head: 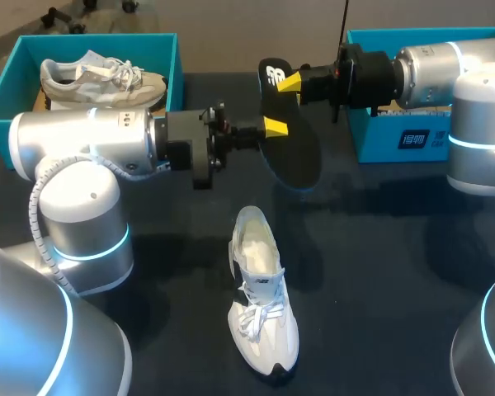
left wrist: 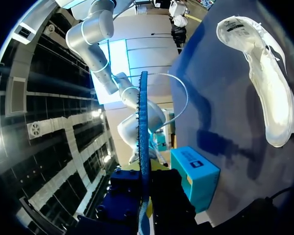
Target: Take the shoe out of the shoebox, open the shoe tongue, remove and reinsert the insole, then place the shoe into the shoebox
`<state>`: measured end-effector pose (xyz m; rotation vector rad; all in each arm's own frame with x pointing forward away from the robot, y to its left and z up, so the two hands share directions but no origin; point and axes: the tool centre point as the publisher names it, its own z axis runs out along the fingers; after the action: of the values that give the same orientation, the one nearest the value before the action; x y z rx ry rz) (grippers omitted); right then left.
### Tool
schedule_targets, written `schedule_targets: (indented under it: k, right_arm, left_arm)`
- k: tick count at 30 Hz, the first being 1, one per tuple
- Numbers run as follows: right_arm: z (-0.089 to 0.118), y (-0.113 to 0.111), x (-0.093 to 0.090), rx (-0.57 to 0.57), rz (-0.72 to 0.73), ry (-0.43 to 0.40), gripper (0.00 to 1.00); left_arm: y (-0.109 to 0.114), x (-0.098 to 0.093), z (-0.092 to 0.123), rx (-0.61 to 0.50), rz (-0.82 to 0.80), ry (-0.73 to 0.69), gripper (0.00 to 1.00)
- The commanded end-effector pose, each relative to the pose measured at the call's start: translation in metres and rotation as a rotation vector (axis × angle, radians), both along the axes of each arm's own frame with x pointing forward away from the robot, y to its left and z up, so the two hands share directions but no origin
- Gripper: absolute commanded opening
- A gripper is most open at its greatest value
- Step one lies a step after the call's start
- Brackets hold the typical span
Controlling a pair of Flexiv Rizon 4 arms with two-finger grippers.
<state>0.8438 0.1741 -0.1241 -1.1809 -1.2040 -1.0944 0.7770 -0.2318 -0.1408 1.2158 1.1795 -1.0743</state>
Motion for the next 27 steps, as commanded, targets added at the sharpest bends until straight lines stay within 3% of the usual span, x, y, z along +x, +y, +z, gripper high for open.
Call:
schedule_targets:
  k: [1, 2, 4, 5, 10, 19, 27]
  right_arm:
    - [0.000, 0.002, 0.000, 0.006, 0.002, 0.000, 0.00]
    - [0.000, 0.002, 0.000, 0.008, 0.001, -0.005, 0.02]
    - [0.000, 0.001, -0.002, 0.019, -0.005, -0.022, 0.87]
    - [0.001, 0.000, -0.003, 0.032, -0.016, -0.040, 1.00]
    - [0.000, -0.009, -0.009, 0.039, -0.047, -0.085, 1.00]
    - [0.005, -0.028, -0.014, -0.015, -0.032, -0.249, 1.00]
    - [0.001, -0.029, -0.019, -0.084, 0.059, -0.405, 1.00]
  left_arm:
    - [-0.002, -0.003, 0.003, 0.002, 0.000, -0.005, 0.00]
    - [-0.002, -0.003, 0.003, 0.001, -0.002, -0.008, 0.00]
    - [-0.002, -0.004, 0.004, 0.001, -0.004, -0.011, 0.00]
    - [-0.001, -0.005, 0.005, -0.001, -0.007, -0.013, 0.00]
    - [0.009, -0.007, 0.006, -0.004, -0.021, -0.014, 0.00]
    - [0.033, -0.003, 0.000, 0.007, -0.019, 0.002, 0.00]
    - [0.051, -0.004, -0.005, 0.021, -0.013, 0.013, 0.00]
